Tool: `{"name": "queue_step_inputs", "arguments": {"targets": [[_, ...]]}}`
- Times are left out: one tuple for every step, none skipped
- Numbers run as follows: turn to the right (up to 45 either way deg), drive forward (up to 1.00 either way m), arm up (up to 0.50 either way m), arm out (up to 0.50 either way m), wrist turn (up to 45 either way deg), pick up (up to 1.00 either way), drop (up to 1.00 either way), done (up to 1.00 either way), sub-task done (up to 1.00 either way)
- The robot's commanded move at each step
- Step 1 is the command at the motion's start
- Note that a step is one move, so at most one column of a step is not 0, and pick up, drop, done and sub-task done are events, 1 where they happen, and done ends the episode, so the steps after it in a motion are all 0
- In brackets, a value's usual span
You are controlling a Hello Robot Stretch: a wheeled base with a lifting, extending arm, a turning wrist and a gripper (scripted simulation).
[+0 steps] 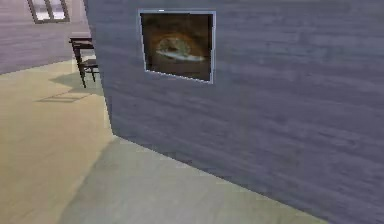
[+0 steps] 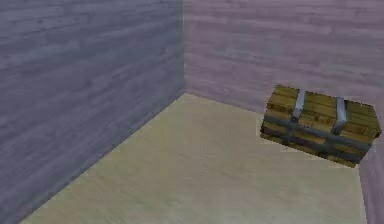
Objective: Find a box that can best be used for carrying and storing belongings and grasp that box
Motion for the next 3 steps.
{"name": "queue_step_inputs", "arguments": {"targets": [[-45.0,0.0,0.0,0.0,0.0,0.0,0.0,0.0,0.0],[-6.0,0.0,0.0,0.0,0.0,0.0,0.0,0.0,0.0],[0.0,1.0,0.0,0.0,0.0,0.0,0.0,0.0,0.0]]}}
